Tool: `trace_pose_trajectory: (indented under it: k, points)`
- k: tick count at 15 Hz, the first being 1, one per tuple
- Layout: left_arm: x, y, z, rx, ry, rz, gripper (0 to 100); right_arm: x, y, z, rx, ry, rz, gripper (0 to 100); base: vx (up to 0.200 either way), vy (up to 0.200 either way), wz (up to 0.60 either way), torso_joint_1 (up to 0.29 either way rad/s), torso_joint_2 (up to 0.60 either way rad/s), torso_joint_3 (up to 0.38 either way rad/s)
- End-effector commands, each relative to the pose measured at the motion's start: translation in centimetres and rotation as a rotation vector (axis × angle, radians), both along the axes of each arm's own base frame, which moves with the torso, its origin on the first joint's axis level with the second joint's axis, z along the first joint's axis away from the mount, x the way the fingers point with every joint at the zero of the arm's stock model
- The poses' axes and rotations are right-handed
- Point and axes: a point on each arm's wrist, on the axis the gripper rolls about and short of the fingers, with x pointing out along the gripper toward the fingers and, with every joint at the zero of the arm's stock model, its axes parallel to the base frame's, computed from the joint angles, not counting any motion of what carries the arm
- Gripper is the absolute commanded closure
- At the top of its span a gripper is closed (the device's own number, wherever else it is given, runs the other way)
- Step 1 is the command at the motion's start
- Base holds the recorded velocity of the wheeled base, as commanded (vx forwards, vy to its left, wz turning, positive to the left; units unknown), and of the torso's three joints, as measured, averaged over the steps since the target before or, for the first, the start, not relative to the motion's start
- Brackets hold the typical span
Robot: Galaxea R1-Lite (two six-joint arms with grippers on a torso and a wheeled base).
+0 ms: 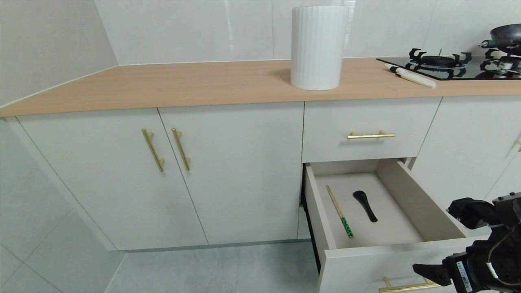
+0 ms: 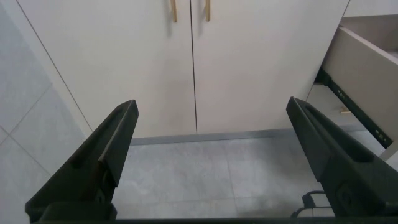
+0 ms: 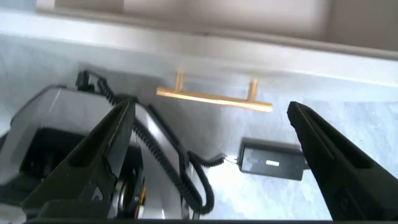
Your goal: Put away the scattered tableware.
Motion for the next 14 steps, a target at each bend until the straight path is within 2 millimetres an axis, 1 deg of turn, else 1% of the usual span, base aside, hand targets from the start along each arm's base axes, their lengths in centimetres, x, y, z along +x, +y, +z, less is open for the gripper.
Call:
trace_pose_trajectory:
  k: [1, 3, 5, 14]
  points:
    - [0.0, 0.0, 0.0, 0.0, 0.001, 0.0, 0, 0.6, 0.3, -0.9, -0.018, 0.053, 0.003, 0, 0.0, 0.0, 0.0, 0.0, 0.0, 0.0]
    - [0.0, 0.0, 0.0, 0.0, 0.001, 0.0, 0, 1.3, 0.5, -1.8, -0.028, 0.098, -0.002, 0, 0.0, 0.0, 0.0, 0.0, 0.0, 0.0]
    - [0.0, 0.0, 0.0, 0.0, 0.001, 0.0, 0, 1.9, 0.7, -2.5, -0.029, 0.107, -0.004, 0, 0.0, 0.0, 0.0, 0.0, 0.0, 0.0]
    - [0.0, 0.0, 0.0, 0.0, 0.001, 0.0, 0, 2.5, 0.8, -2.3, 0.0, 0.046, -0.03, 0, 0.0, 0.0, 0.0, 0.0, 0.0, 0.0]
